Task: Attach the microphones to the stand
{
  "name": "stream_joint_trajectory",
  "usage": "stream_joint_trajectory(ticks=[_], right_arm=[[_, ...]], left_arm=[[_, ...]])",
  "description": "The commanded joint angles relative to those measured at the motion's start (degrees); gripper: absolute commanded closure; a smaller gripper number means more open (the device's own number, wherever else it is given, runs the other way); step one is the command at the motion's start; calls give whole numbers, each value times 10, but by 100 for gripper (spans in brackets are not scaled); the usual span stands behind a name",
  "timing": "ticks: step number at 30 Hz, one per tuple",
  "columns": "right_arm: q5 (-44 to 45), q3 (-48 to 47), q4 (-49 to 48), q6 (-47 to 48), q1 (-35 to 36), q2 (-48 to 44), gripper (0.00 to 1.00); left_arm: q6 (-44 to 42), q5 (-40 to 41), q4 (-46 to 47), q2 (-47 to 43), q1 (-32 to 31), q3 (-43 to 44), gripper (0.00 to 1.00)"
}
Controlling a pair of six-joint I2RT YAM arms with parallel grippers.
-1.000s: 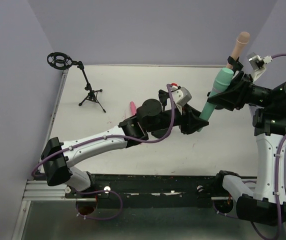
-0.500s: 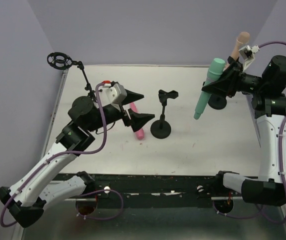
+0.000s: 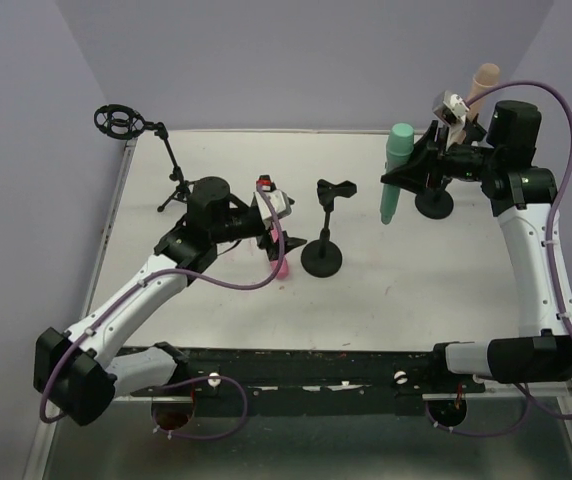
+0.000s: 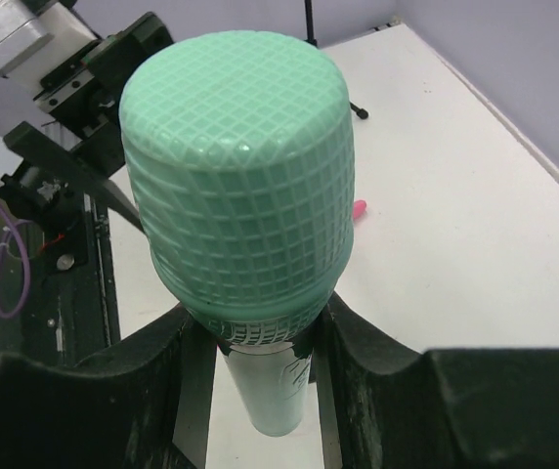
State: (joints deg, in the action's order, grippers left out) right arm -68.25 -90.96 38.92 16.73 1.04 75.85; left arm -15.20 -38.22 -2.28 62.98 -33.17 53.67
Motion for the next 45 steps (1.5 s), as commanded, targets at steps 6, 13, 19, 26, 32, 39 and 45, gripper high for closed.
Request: stream_joint_trajectory(ticks=[6, 13, 19, 26, 32, 39, 45], right_arm=[[-20, 17, -22, 69, 26, 15, 76], [-16, 3, -31, 67, 41, 38, 76], [-2, -6, -36, 66, 66, 54, 75], [8, -15, -42, 64, 83, 66, 75], [15, -20, -31, 81, 92, 71, 75], [23, -24, -1, 138, 96, 69, 74], [27, -37, 20, 172, 96, 73, 74]], left_arm=[[-28, -113, 118, 136, 37, 113, 1], [29, -173, 152, 191, 35, 153, 5], [48, -182, 165, 204, 24, 152, 9], [49, -167, 162, 212, 22, 153, 17], [40, -153, 146, 224, 17, 168, 26], [41, -157, 142, 229, 16, 173, 39], [47, -166, 130, 232, 16, 183, 85]])
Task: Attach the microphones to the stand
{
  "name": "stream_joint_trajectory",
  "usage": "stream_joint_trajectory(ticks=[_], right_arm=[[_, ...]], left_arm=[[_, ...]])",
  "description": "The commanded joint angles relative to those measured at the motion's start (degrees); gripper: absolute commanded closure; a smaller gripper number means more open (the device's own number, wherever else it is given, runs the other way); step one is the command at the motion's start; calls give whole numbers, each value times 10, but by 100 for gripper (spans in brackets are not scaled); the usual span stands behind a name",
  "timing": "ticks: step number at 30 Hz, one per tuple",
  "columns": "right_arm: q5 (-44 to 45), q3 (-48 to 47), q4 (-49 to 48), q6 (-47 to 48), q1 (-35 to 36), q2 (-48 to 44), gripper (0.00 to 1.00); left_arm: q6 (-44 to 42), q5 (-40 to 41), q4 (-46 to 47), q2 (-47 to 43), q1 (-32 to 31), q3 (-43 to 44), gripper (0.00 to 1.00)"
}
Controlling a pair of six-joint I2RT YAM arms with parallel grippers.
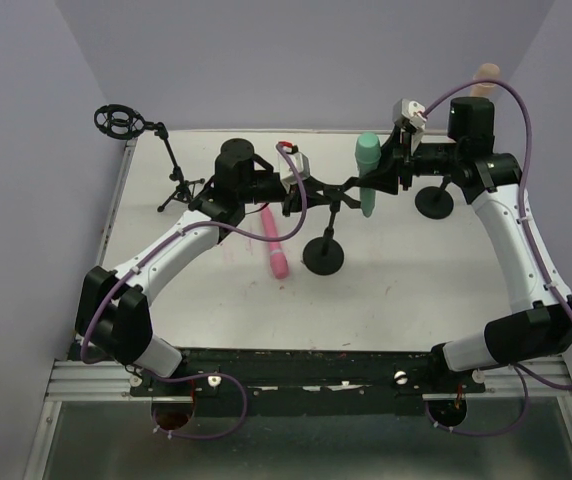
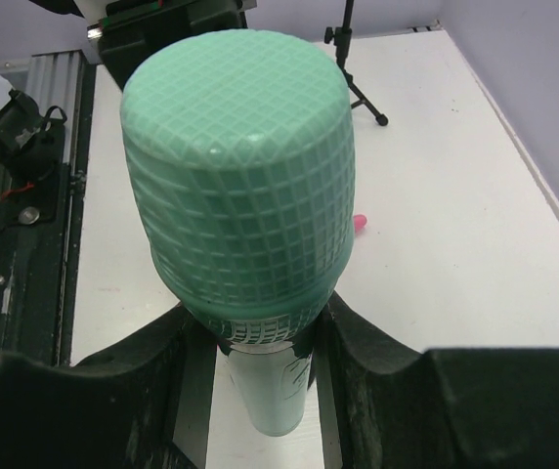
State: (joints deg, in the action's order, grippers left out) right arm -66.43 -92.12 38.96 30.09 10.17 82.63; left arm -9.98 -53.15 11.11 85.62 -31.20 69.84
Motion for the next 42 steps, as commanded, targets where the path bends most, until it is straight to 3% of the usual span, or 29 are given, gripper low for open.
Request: stream_joint_trajectory(ticks=[1, 11, 34, 38, 42], right_arm=[[9, -26, 23, 42, 5, 5, 74], [-45, -8, 24, 67, 15, 9, 73], [-37, 116, -143, -56, 48, -19, 66], [-36, 119, -152, -68, 47, -19, 60], [-38, 125, -161, -79, 47, -21, 52]], left_arm=[[-4, -16, -6, 6, -4, 23, 90], [32, -19, -1, 6, -4, 22, 94], [94, -13, 56, -5, -4, -18, 93], [96, -7, 51, -8, -4, -16, 87], [116, 1, 47, -12, -4, -16, 64]])
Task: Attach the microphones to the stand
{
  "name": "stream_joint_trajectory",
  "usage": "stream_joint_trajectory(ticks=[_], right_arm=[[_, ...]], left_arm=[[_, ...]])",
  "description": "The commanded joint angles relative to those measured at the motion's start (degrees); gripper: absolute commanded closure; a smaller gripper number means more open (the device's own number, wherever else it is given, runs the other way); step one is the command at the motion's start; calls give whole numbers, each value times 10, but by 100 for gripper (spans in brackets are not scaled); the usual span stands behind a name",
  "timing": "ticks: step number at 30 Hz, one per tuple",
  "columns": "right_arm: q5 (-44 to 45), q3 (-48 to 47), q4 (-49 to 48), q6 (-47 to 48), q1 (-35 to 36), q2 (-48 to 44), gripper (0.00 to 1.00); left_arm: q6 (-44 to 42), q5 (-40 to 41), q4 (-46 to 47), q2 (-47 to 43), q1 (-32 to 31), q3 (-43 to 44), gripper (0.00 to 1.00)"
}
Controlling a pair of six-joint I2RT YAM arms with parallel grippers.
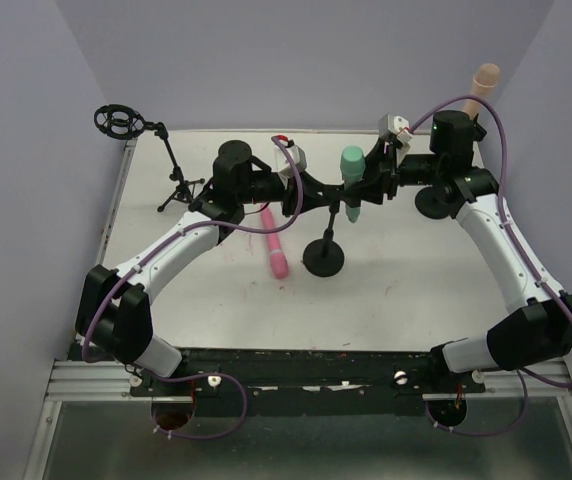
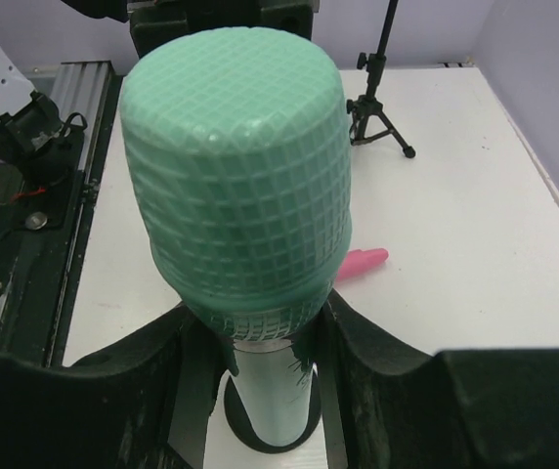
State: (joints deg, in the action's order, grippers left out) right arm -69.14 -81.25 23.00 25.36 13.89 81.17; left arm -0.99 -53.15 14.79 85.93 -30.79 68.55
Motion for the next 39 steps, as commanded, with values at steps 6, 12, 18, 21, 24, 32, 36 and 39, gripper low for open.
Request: stream_joint_trajectory(ticks=[6, 12, 18, 21, 24, 32, 36, 39], right_arm=[[-8, 16, -5, -41, 10, -10, 42], [-13, 15, -12, -58, 10, -14, 26], [4, 4, 12, -58, 3, -32, 3], [6, 5, 33, -37, -11, -43, 0], [9, 10, 66, 5, -18, -52, 0], [-4, 7, 194, 200, -19, -41, 0], [-13, -20, 216, 210, -19, -8, 0], [-25, -32, 223, 210, -19, 11, 0]], left_arm=[[33, 18, 10, -32, -9, -11, 32], [29, 38, 10, -59, -9, -25, 15], [13, 67, -21, -106, -2, -47, 1], [19, 88, -30, -143, 14, -73, 1], [23, 116, -29, -203, 24, -125, 1], [-26, 195, -163, -391, 28, -226, 1], [-56, 257, -257, -471, 28, -265, 1], [-63, 295, -263, -537, 29, -321, 1]])
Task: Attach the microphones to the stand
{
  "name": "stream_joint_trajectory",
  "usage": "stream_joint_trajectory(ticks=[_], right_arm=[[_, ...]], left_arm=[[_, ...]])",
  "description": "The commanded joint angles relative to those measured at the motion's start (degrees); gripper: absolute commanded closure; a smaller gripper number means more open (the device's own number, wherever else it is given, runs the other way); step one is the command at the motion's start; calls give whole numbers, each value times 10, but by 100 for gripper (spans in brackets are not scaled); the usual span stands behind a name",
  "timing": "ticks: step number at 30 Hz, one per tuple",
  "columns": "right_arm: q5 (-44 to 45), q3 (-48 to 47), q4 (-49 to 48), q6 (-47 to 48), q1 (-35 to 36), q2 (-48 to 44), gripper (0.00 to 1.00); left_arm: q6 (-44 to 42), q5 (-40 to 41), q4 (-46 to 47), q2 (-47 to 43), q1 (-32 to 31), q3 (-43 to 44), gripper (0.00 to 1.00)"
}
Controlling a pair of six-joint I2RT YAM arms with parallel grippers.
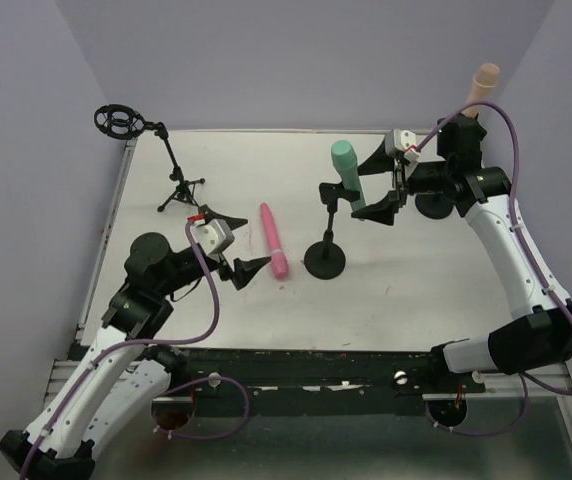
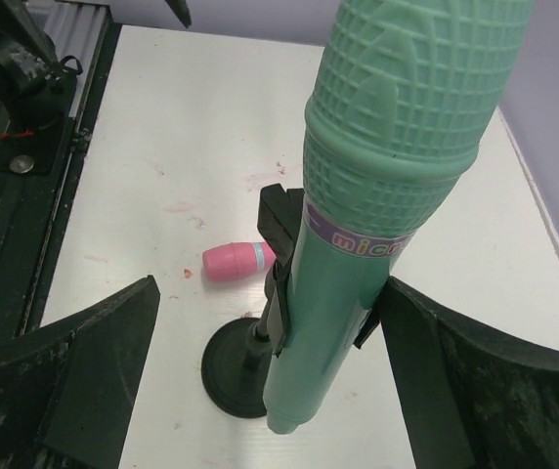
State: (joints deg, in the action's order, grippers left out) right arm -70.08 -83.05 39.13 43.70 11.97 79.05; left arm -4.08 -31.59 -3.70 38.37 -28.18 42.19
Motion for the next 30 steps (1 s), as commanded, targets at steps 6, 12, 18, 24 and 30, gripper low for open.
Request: stream_joint_trajectory(ticks=[6, 12, 18, 24, 30], right_arm=[[-16, -16, 38, -9, 1, 51, 0], [1, -17, 33, -27, 0, 40, 0], [2, -32, 59, -13, -15, 26, 0], [-6, -37, 65, -5, -40, 28, 0], [-4, -41, 66, -6, -40, 35, 0]], left_arm=[[-20, 148, -23, -157, 2, -142, 1], [-26, 149, -30, -155, 3, -136, 1], [-29, 143, -31, -151, 3, -136, 1], [-30, 144, -30, -151, 3, -136, 1], [-31, 145, -32, -151, 3, -138, 1]])
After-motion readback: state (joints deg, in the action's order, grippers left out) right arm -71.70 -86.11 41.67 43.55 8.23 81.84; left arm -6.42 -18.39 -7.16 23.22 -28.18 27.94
